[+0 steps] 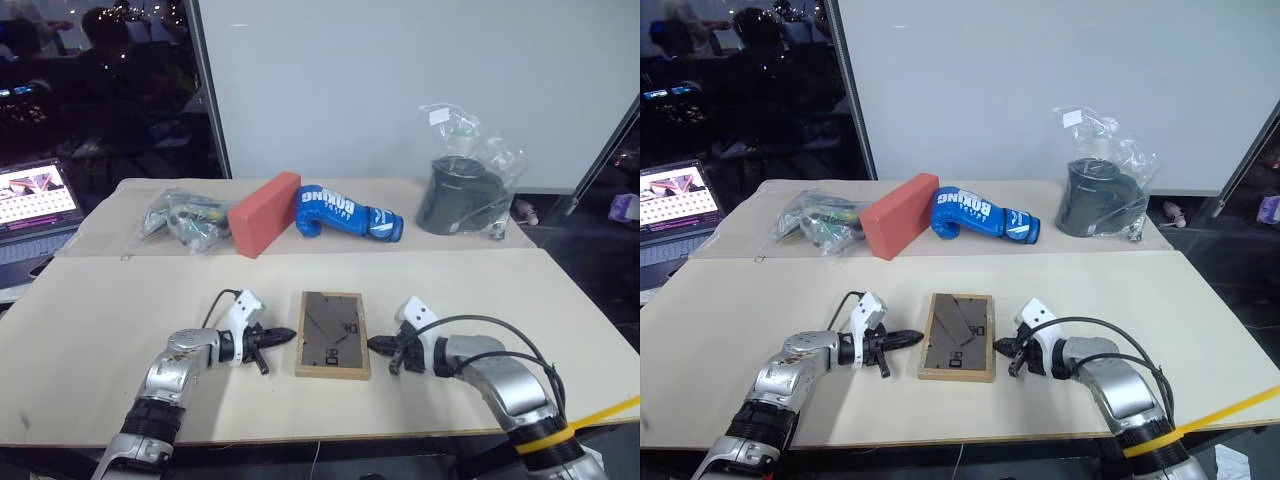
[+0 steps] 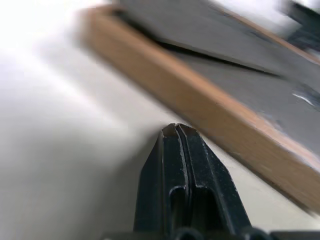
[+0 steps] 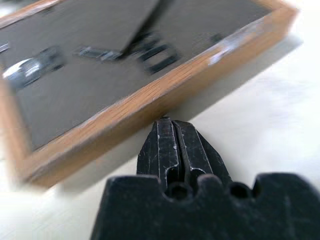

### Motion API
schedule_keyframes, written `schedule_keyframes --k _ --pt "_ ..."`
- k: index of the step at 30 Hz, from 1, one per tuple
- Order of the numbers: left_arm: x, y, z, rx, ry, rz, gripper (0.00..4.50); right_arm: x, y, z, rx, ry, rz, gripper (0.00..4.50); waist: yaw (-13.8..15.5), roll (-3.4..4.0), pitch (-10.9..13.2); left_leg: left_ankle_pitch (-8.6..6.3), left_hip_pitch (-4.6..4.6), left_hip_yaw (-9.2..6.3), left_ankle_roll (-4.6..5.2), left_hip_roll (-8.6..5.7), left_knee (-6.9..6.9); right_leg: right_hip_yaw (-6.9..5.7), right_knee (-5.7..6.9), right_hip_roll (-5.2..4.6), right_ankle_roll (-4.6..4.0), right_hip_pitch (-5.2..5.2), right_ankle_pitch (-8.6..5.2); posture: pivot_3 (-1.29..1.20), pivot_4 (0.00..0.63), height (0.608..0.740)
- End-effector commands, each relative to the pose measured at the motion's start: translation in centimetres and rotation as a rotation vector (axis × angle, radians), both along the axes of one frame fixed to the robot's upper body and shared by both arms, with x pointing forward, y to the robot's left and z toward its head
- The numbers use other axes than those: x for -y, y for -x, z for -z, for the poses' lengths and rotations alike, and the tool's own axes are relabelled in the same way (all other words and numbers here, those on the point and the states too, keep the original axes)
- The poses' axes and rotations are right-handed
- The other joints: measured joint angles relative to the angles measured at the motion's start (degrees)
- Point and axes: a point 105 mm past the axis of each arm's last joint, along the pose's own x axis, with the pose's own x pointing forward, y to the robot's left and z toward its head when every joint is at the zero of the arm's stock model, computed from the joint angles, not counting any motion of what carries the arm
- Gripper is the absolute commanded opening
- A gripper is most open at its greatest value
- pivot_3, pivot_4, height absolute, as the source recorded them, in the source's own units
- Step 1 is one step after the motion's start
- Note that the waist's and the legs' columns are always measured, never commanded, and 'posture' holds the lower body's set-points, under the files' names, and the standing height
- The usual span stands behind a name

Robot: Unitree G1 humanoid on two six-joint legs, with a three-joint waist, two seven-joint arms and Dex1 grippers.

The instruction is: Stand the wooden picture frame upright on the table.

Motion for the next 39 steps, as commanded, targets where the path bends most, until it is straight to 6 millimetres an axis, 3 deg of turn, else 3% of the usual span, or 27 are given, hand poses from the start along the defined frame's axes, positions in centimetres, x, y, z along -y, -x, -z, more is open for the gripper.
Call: schedule_keyframes --k 1,4,7,9,13,15,26,31,34,39 --pt "-2.7 1.7 -2.6 -0.249 0.251 -0.104 0.28 2.3 -0.7 -2.7 0.132 0.059 0.005 0.00 -0.8 -0.06 0.1 0.00 -0.01 -0.01 0.00 0.00 0.01 0.03 0.02 0.00 -0.01 0.02 0.01 0.00 0.150 0.723" --pt "-2.2 4.2 -6.8 -0.405 0.428 0.035 1.00 3.0 -0.8 -3.4 0.175 0.100 -0.035 0.00 -1.4 -0.38 0.6 0.00 -0.34 -0.13 0.00 -0.07 -0.07 0.00 0.05 0.00 0.00 -0.21 0.04 0.00 0.150 0.723" --pt "-1.9 5.5 -7.6 -0.505 0.447 0.097 1.99 2.6 -0.7 -3.3 0.187 0.106 -0.070 0.00 -0.9 -0.60 0.8 0.14 -0.83 -0.31 0.22 -0.10 -0.08 -0.12 0.00 0.03 0.42 -0.52 0.14 0.00 0.150 0.723" --pt "-1.1 6.5 -6.7 -0.556 0.391 0.136 2.64 2.2 -0.8 -3.1 0.186 0.099 -0.083 0.00 -0.4 -0.62 0.8 -0.03 -1.00 -0.31 0.04 -0.12 -0.07 -0.10 -0.09 0.01 0.50 -0.62 0.05 0.00 0.150 0.723" --pt "0.3 9.0 -1.4 -0.705 0.146 0.117 4.08 1.0 -0.6 -2.3 0.169 0.078 -0.111 0.00 0.9 -0.64 0.9 -0.36 -1.17 -0.31 0.06 -0.13 -0.06 -0.08 -0.11 0.00 0.38 -0.75 -0.11 0.00 0.150 0.723" --pt "0.6 8.9 -1.1 -0.715 0.152 0.106 4.45 0.6 -0.5 -2.1 0.165 0.069 -0.114 0.00 1.8 -0.65 0.9 -0.41 -1.22 -0.31 0.05 -0.12 -0.02 -0.13 -0.08 0.01 0.28 -0.81 -0.14 0.00 0.150 0.723" --pt "6.7 7.3 -0.1 -0.729 0.243 0.115 4.45 -1.9 0.8 -2.0 0.168 0.033 -0.161 0.00 5.2 -0.61 0.8 -0.50 -0.68 -0.35 -0.06 -0.51 0.19 -0.01 -0.57 -0.22 0.12 -0.19 -0.38 0.00 0.150 0.723" --pt "7.4 7.2 -0.8 -0.736 0.292 0.137 4.45 -1.7 0.6 -2.0 0.174 0.044 -0.151 0.00 6.0 -0.63 0.8 -0.52 -0.81 -0.53 0.00 -0.70 0.21 0.04 -0.94 -0.27 0.33 -0.01 -0.26 0.00 0.150 0.723" --pt "7.0 7.0 -1.2 -0.734 0.318 0.125 3.77 -1.4 0.3 -2.1 0.176 0.048 -0.138 0.00 5.9 -0.63 0.8 -0.52 -0.87 -0.56 0.08 -0.70 0.15 0.04 -0.95 -0.26 0.70 -0.06 -0.06 0.00 0.150 0.723" --pt "6.1 6.3 -2.4 -0.715 0.368 0.115 2.02 -0.7 0.0 -2.4 0.183 0.057 -0.113 0.00 5.6 -0.63 0.8 -0.42 -1.21 -0.63 0.26 -0.69 0.05 0.03 -0.94 -0.23 0.67 -0.14 -0.05 0.00 0.150 0.723"
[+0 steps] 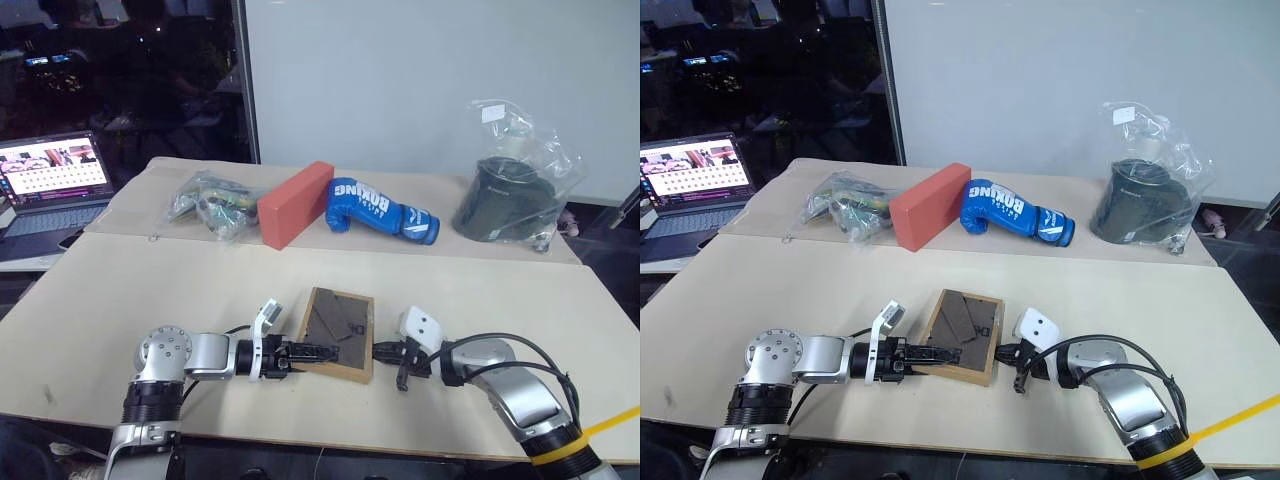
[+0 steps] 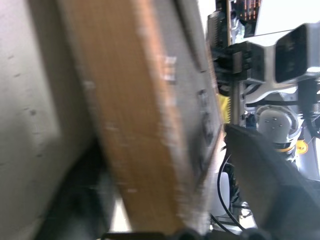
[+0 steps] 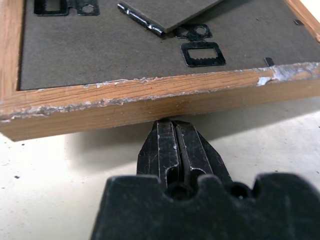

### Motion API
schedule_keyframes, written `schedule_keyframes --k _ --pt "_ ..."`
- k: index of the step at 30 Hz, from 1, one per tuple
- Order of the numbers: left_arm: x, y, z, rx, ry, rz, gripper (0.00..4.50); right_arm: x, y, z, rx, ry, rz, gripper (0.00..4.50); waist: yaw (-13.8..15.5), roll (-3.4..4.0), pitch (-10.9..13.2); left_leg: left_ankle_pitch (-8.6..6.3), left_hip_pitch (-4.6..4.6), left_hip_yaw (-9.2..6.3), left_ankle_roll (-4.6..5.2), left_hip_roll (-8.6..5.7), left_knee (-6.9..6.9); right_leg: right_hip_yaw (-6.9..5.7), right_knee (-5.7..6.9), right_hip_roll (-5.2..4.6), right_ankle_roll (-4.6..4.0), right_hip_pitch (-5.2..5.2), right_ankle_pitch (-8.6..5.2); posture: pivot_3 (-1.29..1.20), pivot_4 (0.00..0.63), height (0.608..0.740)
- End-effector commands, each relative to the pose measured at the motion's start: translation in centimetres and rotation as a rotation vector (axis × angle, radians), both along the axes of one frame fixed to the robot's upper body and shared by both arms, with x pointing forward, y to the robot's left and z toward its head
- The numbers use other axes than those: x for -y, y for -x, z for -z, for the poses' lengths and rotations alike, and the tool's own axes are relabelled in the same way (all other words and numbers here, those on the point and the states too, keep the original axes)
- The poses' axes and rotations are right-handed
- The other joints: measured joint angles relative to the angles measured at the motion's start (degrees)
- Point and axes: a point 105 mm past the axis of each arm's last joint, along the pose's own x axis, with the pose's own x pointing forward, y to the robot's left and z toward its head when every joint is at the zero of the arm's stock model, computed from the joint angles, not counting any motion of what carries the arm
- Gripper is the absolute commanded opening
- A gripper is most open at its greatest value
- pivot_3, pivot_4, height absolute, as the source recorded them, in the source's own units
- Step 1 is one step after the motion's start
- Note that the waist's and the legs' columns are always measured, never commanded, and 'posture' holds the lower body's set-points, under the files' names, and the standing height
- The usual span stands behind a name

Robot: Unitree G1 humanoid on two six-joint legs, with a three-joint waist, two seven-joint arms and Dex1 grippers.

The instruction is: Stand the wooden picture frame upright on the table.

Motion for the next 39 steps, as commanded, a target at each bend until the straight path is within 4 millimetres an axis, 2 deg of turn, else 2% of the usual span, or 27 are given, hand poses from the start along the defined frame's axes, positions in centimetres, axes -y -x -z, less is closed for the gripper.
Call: schedule_keyframes --k 1,2,3,7,9,10,12,15,17,18,23,26,28,32,39 --pt "-0.2 -0.1 -0.8 -0.009 0.054 0.001 1.70 1.2 -0.8 -1.5 0.046 0.003 0.053 0.00 -0.1 -0.01 0.0 0.00 -0.05 -0.01 0.00 0.00 0.00 0.00 0.00 0.00 0.00 -0.03 0.00 0.00 0.150 0.723" --pt "-0.2 -0.1 -1.2 -0.002 0.068 0.009 1.32 1.5 -1.0 -1.6 0.042 0.003 0.071 0.00 0.0 -0.02 0.0 0.00 -0.09 -0.02 0.00 0.00 0.01 -0.02 0.00 0.00 0.01 -0.06 -0.01 0.00 0.150 0.723" --pt "0.0 -0.1 -1.6 0.008 0.083 0.015 1.23 2.0 -1.1 -2.0 0.047 0.004 0.081 0.00 0.0 -0.01 0.0 0.00 -0.13 -0.03 0.00 0.00 0.02 -0.04 0.00 0.00 0.01 -0.07 -0.01 0.00 0.150 0.723" --pt "0.1 -0.7 -2.8 0.051 0.112 0.003 1.18 4.4 -1.4 -3.8 0.069 0.014 0.121 0.00 0.0 -0.04 0.1 0.00 -0.21 -0.03 0.00 -0.02 0.07 -0.03 0.00 -0.01 0.03 -0.14 0.01 0.00 0.150 0.723" --pt "-0.1 -1.2 -4.2 0.179 0.075 0.000 1.18 6.1 -1.7 -6.8 0.058 -0.093 0.179 0.00 0.0 -0.03 0.1 0.00 -0.26 -0.04 0.00 -0.02 0.07 -0.04 0.00 0.00 0.03 -0.20 0.01 0.00 0.150 0.723" --pt "-0.2 -1.4 -4.1 0.261 -0.014 0.004 1.18 6.1 -1.5 -8.6 0.051 -0.170 0.172 0.29 0.0 -0.03 0.2 0.00 -0.34 -0.05 0.00 -0.02 0.07 -0.03 0.00 0.00 0.02 -0.27 0.02 0.00 0.150 0.723" --pt "-0.2 -1.5 -4.0 0.379 -0.122 0.027 1.18 5.7 -1.1 -10.5 0.039 -0.250 0.137 0.73 -0.4 -0.02 0.3 0.02 -0.49 -0.05 -0.01 -0.02 0.06 -0.01 0.01 0.01 -0.24 -0.41 0.21 0.00 0.150 0.723" --pt "0.4 -2.6 -6.0 0.600 -0.115 0.000 1.18 3.4 -0.7 -12.2 0.042 -0.305 0.059 1.78 -0.7 -0.03 0.3 0.02 -0.41 -0.08 -0.01 -0.02 0.00 -0.03 -0.05 0.01 -0.33 -0.31 0.25 0.00 0.150 0.723" --pt "1.3 -2.0 -7.3 0.649 -0.043 0.058 1.18 1.5 -0.6 -12.6 0.043 -0.327 0.010 2.37 -0.9 -0.06 0.3 0.02 -0.46 -0.09 -0.01 -0.01 0.00 -0.04 -0.06 0.01 -0.33 -0.34 0.25 0.00 0.150 0.723" --pt "1.5 -1.7 -7.8 0.664 -0.014 0.081 1.18 0.6 -0.6 -12.6 0.038 -0.333 -0.012 2.83 -1.0 -0.06 0.3 0.02 -0.47 -0.09 -0.01 -0.01 0.01 -0.03 -0.06 0.01 -0.33 -0.35 0.25 0.00 0.150 0.723" --pt "2.2 -0.8 -8.4 0.670 0.026 0.155 1.18 -2.0 -1.1 -11.7 0.007 -0.320 -0.076 4.46 -1.0 -0.03 0.4 0.04 -0.77 -0.09 0.03 -0.02 0.06 -0.04 -0.04 0.01 -0.28 -0.61 0.25 0.00 0.150 0.723" --pt "2.6 -0.1 -8.6 0.667 0.045 0.189 1.18 -2.8 -1.6 -11.6 0.012 -0.311 -0.100 4.46 -1.1 -0.03 0.4 0.06 -0.98 -0.11 0.07 -0.02 0.07 -0.05 0.01 0.02 -0.27 -0.81 0.26 0.00 0.150 0.723" --pt "2.5 -0.2 -8.2 0.642 0.039 0.183 1.18 -3.4 -1.0 -11.9 0.007 -0.322 -0.157 4.46 -1.0 0.00 0.4 0.07 -1.06 -0.11 0.07 -0.02 0.09 -0.06 0.02 0.02 -0.27 -0.86 0.27 0.00 0.150 0.723" --pt "2.0 -0.8 -8.2 0.447 0.110 0.162 1.18 -5.3 1.5 -13.0 -0.009 -0.365 -0.328 4.46 -0.7 0.01 0.4 0.07 -1.14 -0.17 0.08 -0.02 0.10 -0.15 0.02 0.01 -0.25 -0.87 0.26 0.00 0.150 0.723" --pt "1.3 -1.1 -8.9 0.315 0.161 0.186 1.18 -5.0 2.3 -12.8 0.065 -0.292 -0.366 4.46 -1.1 0.04 0.4 0.09 -1.32 -0.54 0.09 -0.02 0.24 -0.46 0.11 0.06 -0.26 -0.91 0.27 0.00 0.150 0.723"
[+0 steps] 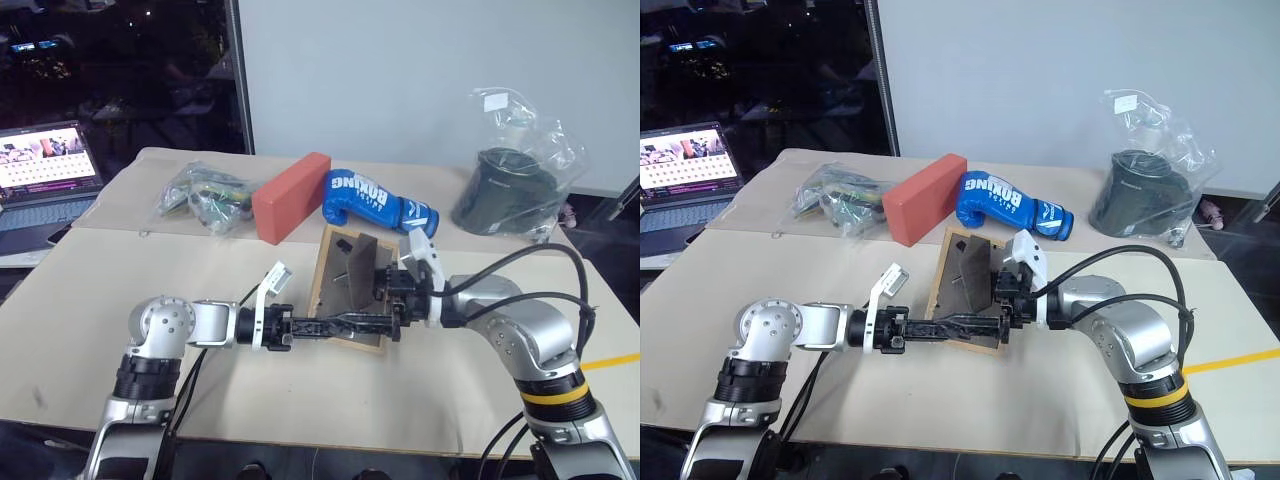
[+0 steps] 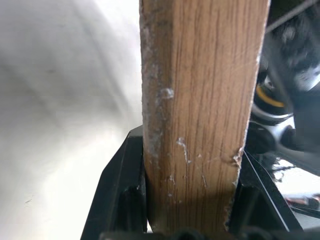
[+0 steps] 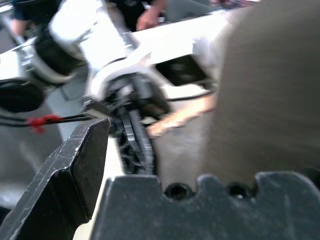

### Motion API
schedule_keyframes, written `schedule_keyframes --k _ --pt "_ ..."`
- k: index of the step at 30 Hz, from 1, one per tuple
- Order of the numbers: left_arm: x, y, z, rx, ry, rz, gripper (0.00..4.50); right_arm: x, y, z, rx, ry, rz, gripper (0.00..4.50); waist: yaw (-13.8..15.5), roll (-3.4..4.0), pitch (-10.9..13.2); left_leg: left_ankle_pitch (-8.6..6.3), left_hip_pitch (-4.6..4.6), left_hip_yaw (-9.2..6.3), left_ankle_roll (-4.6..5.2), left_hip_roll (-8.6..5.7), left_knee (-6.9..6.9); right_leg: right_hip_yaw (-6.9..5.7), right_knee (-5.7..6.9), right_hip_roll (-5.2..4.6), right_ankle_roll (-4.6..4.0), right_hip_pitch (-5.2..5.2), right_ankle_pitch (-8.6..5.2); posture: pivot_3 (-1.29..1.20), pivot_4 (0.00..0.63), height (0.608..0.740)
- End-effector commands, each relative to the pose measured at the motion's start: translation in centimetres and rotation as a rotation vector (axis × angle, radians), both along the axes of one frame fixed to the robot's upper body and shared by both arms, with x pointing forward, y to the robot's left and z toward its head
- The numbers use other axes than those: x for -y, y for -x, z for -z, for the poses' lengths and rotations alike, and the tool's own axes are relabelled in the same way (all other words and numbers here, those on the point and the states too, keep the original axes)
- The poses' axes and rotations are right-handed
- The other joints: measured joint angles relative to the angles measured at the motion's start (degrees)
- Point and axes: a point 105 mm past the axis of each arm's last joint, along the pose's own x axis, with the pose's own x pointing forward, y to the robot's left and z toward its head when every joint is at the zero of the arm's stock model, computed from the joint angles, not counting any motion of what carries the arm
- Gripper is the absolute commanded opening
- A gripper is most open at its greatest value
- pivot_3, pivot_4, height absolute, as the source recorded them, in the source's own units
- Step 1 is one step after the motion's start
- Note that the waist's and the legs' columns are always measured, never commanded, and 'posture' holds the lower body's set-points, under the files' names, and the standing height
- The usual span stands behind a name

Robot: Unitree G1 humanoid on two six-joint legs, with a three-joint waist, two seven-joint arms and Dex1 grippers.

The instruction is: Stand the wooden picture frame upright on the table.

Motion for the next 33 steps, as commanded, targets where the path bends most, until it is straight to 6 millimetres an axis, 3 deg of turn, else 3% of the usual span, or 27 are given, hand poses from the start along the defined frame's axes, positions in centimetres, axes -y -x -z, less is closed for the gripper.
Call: schedule_keyframes --k 1,5,12,15,19,22,25,28,33 --pt "-0.3 0.1 -1.8 -0.029 0.080 0.042 1.18 0.7 0.4 -0.3 0.107 0.056 -0.001 4.46 0.0 0.00 0.0 0.01 0.00 -0.01 0.00 0.00 0.01 -0.02 0.02 0.00 0.00 0.01 0.00 0.00 0.150 0.723" --pt "-0.9 0.8 -2.3 -0.029 0.085 0.084 1.18 3.5 -1.0 1.1 0.132 0.191 0.109 4.46 0.1 0.01 0.0 0.01 -0.01 -0.08 0.00 -0.03 0.04 -0.07 0.00 -0.01 0.00 0.04 0.00 0.00 0.150 0.723" --pt "-3.4 0.4 -3.0 -0.019 0.055 0.070 1.18 8.4 -2.7 1.0 0.197 0.322 0.285 4.46 0.2 0.03 0.0 0.02 -0.01 -0.12 -0.02 -0.04 0.04 -0.10 0.02 -0.01 -0.01 0.02 0.00 0.00 0.150 0.723" --pt "-3.8 0.5 -3.1 -0.013 0.061 0.089 1.18 9.5 -3.3 1.4 0.267 0.348 0.341 4.46 0.3 0.04 0.0 0.02 -0.03 -0.11 -0.03 -0.06 0.05 -0.11 -0.02 -0.02 -0.02 0.02 0.00 0.00 0.150 0.723" --pt "-4.0 0.2 -3.8 -0.079 0.133 0.108 1.18 10.7 -5.7 1.2 0.636 0.462 0.452 4.46 0.3 0.07 0.1 0.03 -0.03 -0.12 -0.03 -0.06 0.07 -0.12 0.00 -0.02 0.00 0.01 -0.01 0.00 0.150 0.723" --pt "-4.1 -0.3 -4.5 -0.121 0.207 0.105 1.18 10.6 -6.5 1.3 0.880 0.490 0.517 4.46 0.1 0.07 0.1 0.03 -0.03 -0.13 -0.03 -0.06 0.11 -0.13 0.02 -0.02 0.19 0.01 -0.12 0.00 0.150 0.723" --pt "-4.4 -0.8 -4.6 -0.177 0.261 0.099 1.18 9.9 -6.5 -0.6 1.216 0.472 0.587 4.46 -0.1 0.11 0.1 0.04 -0.03 -0.13 -0.04 -0.07 0.11 -0.11 0.16 -0.02 0.19 -0.04 -0.13 0.00 0.150 0.723" --pt "-4.4 -0.5 -4.8 -0.211 0.289 0.128 1.18 7.4 -5.5 -1.5 1.434 0.448 0.520 4.46 -0.1 0.14 0.1 0.05 -0.03 -0.15 -0.05 -0.11 0.10 -0.10 0.50 -0.02 -0.06 -0.18 -0.10 0.00 0.150 0.723" --pt "-3.6 -0.3 -4.0 -0.221 0.235 0.143 1.18 4.0 -5.1 -2.7 1.627 0.417 0.457 4.46 -0.2 0.16 0.1 0.14 -0.02 -0.19 -0.18 -0.12 0.18 -0.11 0.83 -0.01 -0.11 -0.24 -0.14 0.00 0.150 0.723"
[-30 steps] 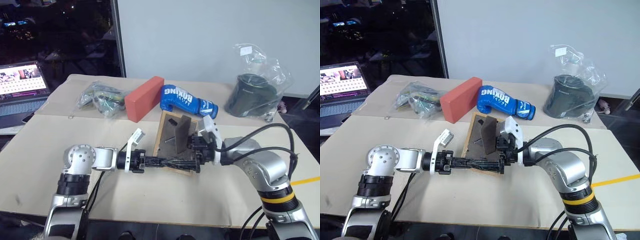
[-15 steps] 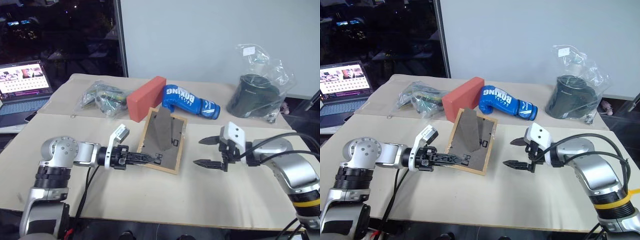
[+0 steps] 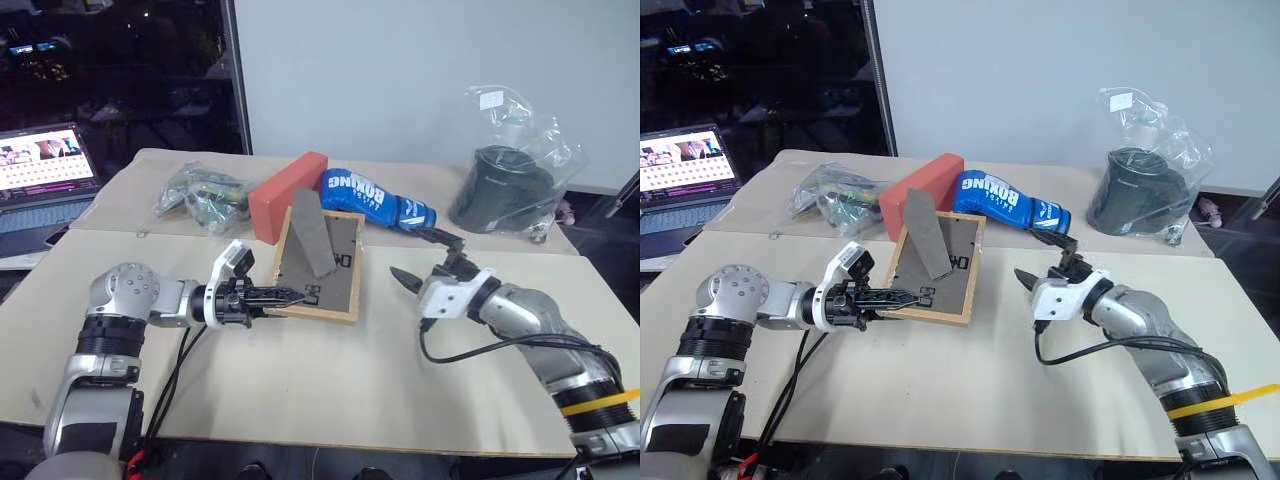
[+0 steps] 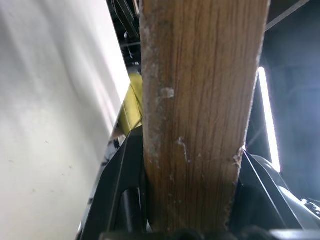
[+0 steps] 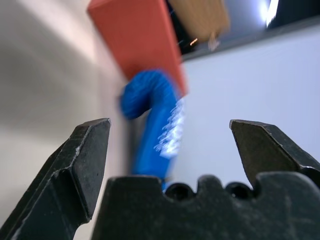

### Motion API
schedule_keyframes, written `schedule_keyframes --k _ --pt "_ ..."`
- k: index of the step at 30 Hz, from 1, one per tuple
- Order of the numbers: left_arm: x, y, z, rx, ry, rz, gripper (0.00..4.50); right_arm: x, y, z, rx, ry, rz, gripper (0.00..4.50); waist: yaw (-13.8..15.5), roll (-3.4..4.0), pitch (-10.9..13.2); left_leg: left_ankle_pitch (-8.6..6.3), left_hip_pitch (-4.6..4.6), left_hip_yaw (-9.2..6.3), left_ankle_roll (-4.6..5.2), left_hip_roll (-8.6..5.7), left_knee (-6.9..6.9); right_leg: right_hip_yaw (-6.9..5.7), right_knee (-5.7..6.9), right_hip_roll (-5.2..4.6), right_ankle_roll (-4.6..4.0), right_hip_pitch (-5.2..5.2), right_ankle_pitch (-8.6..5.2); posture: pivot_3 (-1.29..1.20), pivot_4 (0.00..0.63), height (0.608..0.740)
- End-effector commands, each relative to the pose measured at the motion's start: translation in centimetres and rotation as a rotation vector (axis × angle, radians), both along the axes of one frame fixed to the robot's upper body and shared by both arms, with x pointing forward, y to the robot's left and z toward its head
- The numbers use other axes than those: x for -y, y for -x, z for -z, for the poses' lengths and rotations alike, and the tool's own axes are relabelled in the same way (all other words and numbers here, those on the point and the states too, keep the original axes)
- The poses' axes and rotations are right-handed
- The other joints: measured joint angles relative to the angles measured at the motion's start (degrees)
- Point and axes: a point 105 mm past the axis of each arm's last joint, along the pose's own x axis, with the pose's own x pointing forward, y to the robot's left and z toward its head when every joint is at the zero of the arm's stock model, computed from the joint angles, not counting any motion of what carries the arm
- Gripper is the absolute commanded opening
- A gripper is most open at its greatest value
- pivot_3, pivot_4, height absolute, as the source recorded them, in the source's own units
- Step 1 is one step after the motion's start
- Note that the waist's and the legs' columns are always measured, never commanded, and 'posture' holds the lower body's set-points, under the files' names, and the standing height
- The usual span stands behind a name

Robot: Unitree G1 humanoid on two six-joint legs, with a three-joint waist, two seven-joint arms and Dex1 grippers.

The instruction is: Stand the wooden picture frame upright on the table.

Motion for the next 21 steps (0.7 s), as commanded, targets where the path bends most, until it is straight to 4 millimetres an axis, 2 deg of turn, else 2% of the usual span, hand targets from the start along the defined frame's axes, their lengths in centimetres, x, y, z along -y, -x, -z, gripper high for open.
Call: schedule_keyframes --k 1,4,9,10,11,13,17,18,19,20,21 --pt "0.8 0.6 -0.9 0.042 0.007 0.054 1.18 -2.8 1.0 -2.4 0.162 0.031 -0.091 4.46 0.0 0.00 0.0 0.05 0.01 -0.02 0.00 0.00 0.00 0.00 0.02 0.00 0.00 0.03 0.00 0.00 0.150 0.723" --pt "1.0 0.7 -1.0 0.031 0.015 0.070 1.18 -3.7 0.9 -2.6 0.191 0.032 -0.114 4.46 0.1 0.00 0.0 0.09 0.01 -0.05 0.00 0.00 0.06 -0.04 0.02 0.00 0.00 0.09 0.01 0.00 0.150 0.723" --pt "1.2 0.9 -0.7 0.024 -0.016 0.083 1.18 -3.8 0.5 -3.6 0.247 0.018 -0.120 4.46 0.2 0.00 0.0 0.09 0.01 -0.06 0.00 -0.01 0.07 -0.04 0.01 -0.01 -0.01 0.13 0.01 0.00 0.150 0.723" --pt "1.2 1.0 -0.7 0.028 -0.019 0.086 1.18 -3.8 0.5 -3.7 0.249 0.015 -0.125 3.95 0.2 0.00 0.0 0.09 0.01 -0.06 0.00 -0.01 0.06 -0.05 0.01 -0.01 -0.01 0.13 0.01 0.00 0.150 0.723" --pt "1.3 1.0 -0.7 0.031 -0.021 0.087 1.18 -3.8 0.5 -3.7 0.246 0.010 -0.129 3.80 0.2 0.00 0.0 0.09 0.01 -0.07 0.00 -0.01 0.06 -0.05 0.02 -0.01 -0.01 0.13 0.01 0.00 0.150 0.723" --pt "1.3 0.9 -0.4 0.043 -0.051 0.072 1.18 -3.9 0.6 -3.8 0.244 0.000 -0.136 3.02 0.2 0.00 0.0 0.09 0.01 -0.07 0.00 -0.01 0.06 -0.05 0.02 -0.01 -0.01 0.13 0.02 0.00 0.150 0.723" --pt "1.1 0.9 -0.1 0.051 -0.074 0.058 1.18 -3.7 0.7 -3.9 0.247 -0.010 -0.143 1.76 0.1 0.01 0.0 0.09 0.02 -0.08 0.01 -0.01 0.06 -0.05 0.04 0.00 -0.02 0.13 0.02 0.00 0.150 0.723" --pt "1.0 0.7 -0.1 0.062 -0.073 0.041 1.18 -3.7 0.7 -3.9 0.246 -0.012 -0.144 1.50 0.1 0.01 0.0 0.09 0.02 -0.08 0.01 -0.01 0.06 -0.05 0.05 -0.01 -0.02 0.13 0.02 0.00 0.150 0.723" --pt "0.8 0.4 -0.2 0.076 -0.070 0.018 1.18 -3.5 0.8 -3.9 0.245 -0.014 -0.145 1.47 0.1 0.01 0.0 0.09 0.03 -0.08 0.01 -0.01 0.06 -0.05 0.05 0.00 -0.02 0.14 0.02 0.00 0.150 0.723" --pt "0.5 0.3 -0.3 0.079 -0.071 0.004 2.18 -3.4 0.8 -3.9 0.240 -0.016 -0.144 1.46 0.1 0.00 0.0 0.10 0.03 -0.09 0.01 -0.01 0.06 -0.05 0.05 0.00 -0.02 0.14 0.02 0.00 0.150 0.723" --pt "0.2 0.3 -0.4 0.084 -0.073 -0.006 2.41 -3.3 0.7 -3.9 0.232 -0.020 -0.144 1.42 0.1 0.00 0.0 0.10 0.03 -0.09 0.01 0.00 0.07 -0.06 0.05 0.00 -0.03 0.14 0.02 0.00 0.150 0.723"
